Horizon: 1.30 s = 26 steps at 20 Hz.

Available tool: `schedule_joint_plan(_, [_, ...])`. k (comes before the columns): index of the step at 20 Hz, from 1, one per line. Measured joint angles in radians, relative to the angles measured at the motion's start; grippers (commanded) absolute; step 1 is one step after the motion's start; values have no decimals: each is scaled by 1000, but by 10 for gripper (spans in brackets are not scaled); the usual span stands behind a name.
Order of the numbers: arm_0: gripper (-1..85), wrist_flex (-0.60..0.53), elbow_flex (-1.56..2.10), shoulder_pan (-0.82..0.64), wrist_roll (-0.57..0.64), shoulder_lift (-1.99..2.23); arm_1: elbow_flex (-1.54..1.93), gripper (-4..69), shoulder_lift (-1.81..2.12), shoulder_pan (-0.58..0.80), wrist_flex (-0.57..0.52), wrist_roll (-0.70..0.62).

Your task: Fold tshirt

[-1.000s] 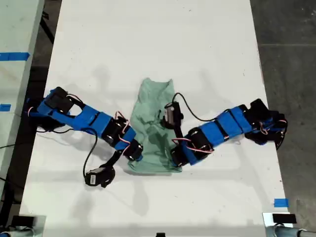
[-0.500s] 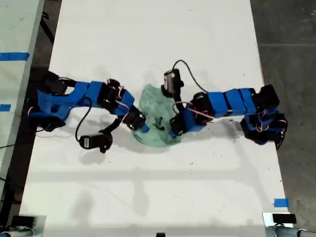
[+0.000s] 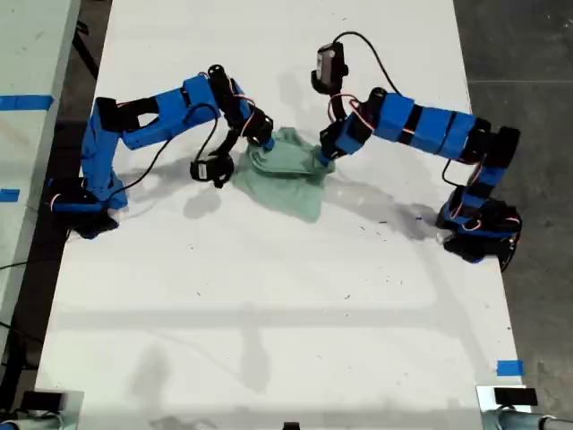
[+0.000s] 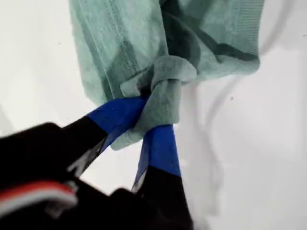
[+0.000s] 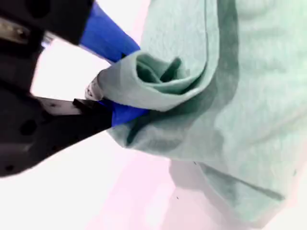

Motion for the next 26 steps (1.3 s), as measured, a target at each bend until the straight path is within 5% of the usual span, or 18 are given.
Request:
schedule_joint_plan(3, [265, -71, -46, -115, -9, -215, 2, 177, -232, 118, -107, -3])
schedule_joint_plan(5, [286, -52, -58, -164, -26, -227, -86, 321, -331, 138, -69, 6])
schedule_joint_plan(11, [74, 140, -57, -216, -31, 107, -126, 314, -183, 112, 167, 95])
schedule_joint_plan(16, [34, 348, 106, -181, -89, 511, 21, 249, 341, 34, 357, 236])
schedule_joint_plan(18, [23, 314, 334, -95, -158, 689, 175, 209, 577, -26, 356, 342])
schedule_joint_plan(22, [2, -84, 1095, 152, -410, 1232, 615, 175, 963, -227, 253, 624])
schedule_joint_plan(26, [2, -321, 1795, 258, -672, 1694, 1054, 154, 1262, -394, 81, 865])
